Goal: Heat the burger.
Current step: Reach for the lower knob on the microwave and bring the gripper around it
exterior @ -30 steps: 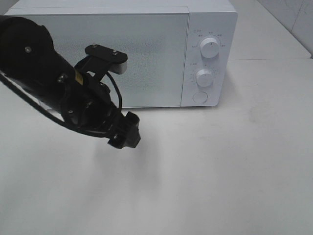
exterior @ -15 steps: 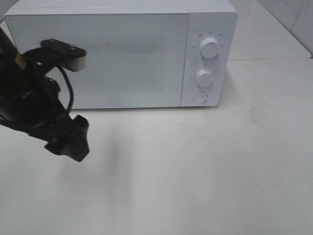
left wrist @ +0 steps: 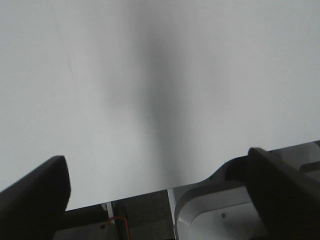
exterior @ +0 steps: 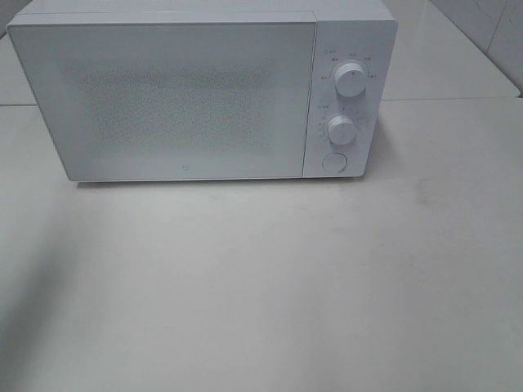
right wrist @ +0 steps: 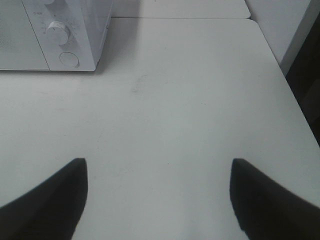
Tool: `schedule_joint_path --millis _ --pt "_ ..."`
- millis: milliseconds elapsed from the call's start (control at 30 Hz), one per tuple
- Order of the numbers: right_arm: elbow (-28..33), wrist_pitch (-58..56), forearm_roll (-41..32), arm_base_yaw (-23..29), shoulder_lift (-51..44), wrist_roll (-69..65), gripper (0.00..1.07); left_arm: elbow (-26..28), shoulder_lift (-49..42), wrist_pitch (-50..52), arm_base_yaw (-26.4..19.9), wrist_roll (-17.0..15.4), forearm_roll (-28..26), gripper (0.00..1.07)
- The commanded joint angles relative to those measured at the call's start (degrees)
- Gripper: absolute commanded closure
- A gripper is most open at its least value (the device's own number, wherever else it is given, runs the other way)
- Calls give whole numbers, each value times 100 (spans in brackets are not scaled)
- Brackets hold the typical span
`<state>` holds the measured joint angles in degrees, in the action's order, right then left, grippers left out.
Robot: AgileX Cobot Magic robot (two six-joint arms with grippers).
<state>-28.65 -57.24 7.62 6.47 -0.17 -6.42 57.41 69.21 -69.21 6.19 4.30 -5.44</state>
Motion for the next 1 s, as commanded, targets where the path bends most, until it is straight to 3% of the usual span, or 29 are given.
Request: schedule_joint_path --millis 33,200,233,267,300,333,367,433,467,500,533,567,800,933,967,1000 --pt "6 -6 11 -46 -172 -52 31 -23 -407 -338 -143 -92 -52 19" --pt "6 -6 11 -46 -172 -52 31 -516 -1473 -120 -229 -212 361 19" --pt "6 -6 11 -46 -172 -52 31 -842 -1885 -97 -229 -430 619 20" --pt "6 -6 11 -46 -172 -52 31 -842 -1885 -97 -229 -430 619 20" --pt "6 -6 -6 -46 -172 -52 31 -1134 -2298 -132 -229 -865 894 19" --pt "6 -6 -17 -46 -172 -52 31 -1289 -2492 -172 -229 -1014 1054 17" --pt "6 -6 -17 -46 -172 -52 31 -1289 -2492 -172 -229 -1014 1054 17" --pt "6 -6 -109 -34 -172 -52 31 -1650 -2997 -275 -229 -1180 1289 4" --pt "6 -6 -109 -34 -172 -52 31 -1650 -2997 -275 -229 -1180 1289 4" --pt "6 -6 -138 -29 -172 -52 31 -1816 -3346 -350 -229 -1558 1427 4" --pt "6 -6 -138 -29 -172 -52 31 -1816 -3346 -350 -229 -1558 1427 4" --pt "0 -6 -206 -29 -172 -52 31 -1954 -3678 -424 -229 -1753 1650 4" --pt "-6 11 -596 -29 -172 -57 31 -2458 -4601 -327 -229 -1593 1822 5" --pt "-6 40 -854 -29 -172 -57 31 -2527 -5323 11 -229 -1215 1484 6" --pt "-6 40 -802 -29 -172 -57 31 -2527 -5615 52 -229 -900 1215 8" --pt "-6 40 -802 -29 -172 -57 31 -2527 -5615 52 -229 -900 1215 8"
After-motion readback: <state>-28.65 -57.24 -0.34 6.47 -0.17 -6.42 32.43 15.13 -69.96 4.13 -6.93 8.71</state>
